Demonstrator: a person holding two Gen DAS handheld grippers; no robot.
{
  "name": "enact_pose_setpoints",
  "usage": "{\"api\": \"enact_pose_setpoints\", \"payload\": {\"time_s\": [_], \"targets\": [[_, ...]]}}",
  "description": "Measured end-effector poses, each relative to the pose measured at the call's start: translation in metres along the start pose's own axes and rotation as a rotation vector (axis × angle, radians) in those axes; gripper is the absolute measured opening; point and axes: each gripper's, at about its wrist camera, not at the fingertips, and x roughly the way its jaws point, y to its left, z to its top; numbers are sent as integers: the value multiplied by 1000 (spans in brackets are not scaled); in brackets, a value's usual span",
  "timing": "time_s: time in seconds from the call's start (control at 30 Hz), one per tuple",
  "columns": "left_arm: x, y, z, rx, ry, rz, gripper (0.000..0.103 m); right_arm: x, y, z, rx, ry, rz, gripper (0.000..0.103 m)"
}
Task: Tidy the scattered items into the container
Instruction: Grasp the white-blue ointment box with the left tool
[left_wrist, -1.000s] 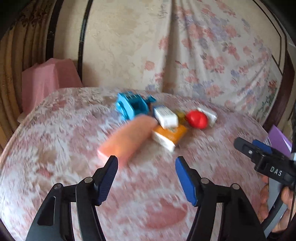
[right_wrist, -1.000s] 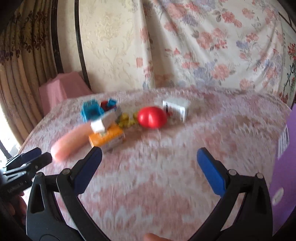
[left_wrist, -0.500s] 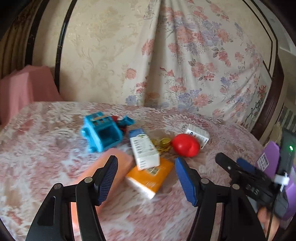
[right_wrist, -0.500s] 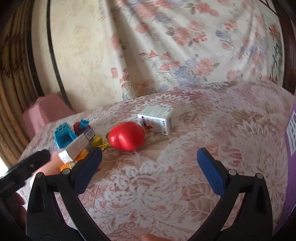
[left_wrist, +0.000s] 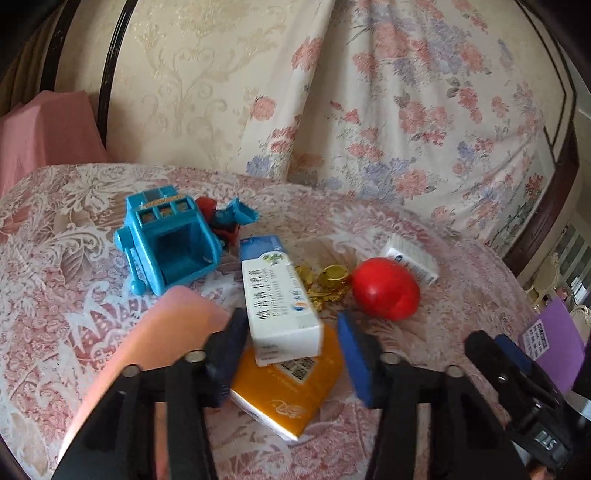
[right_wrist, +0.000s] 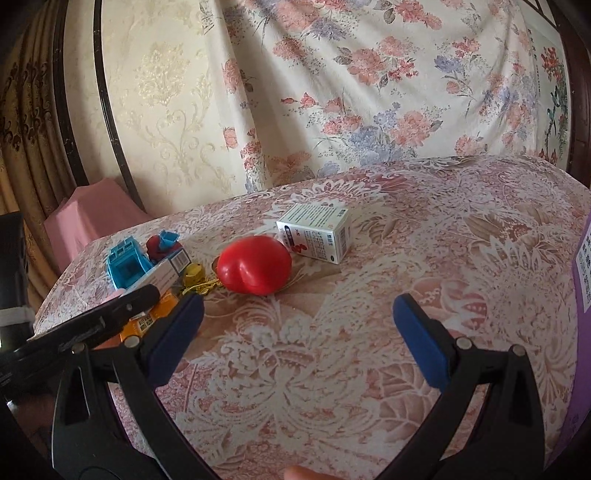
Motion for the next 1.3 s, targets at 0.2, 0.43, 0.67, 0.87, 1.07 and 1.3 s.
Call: {"api": "enact_pose_setpoints", "payload": {"time_s": [0.2,0.43,0.67,0.87,1.07,1.3], "targets": [[-9,14,-2,4,5,13,38,3,-2,0,7,15,3,102],[-40,33,-15,11,1,21,34,3,0,0,1,19,1,102],[-51,35,-24,66,-18,94,34,9,18,-7,-40,101,3,102],[-50,34,-24,112,2,103,34,15,51,-10,-67,205,43,102],[-46,25,-27,212,40,125,34,19,56,-13,-82,239,21,102],[-52,20,-39,243,96,54,34,17,45,-13,-54,247,14,102]]}}
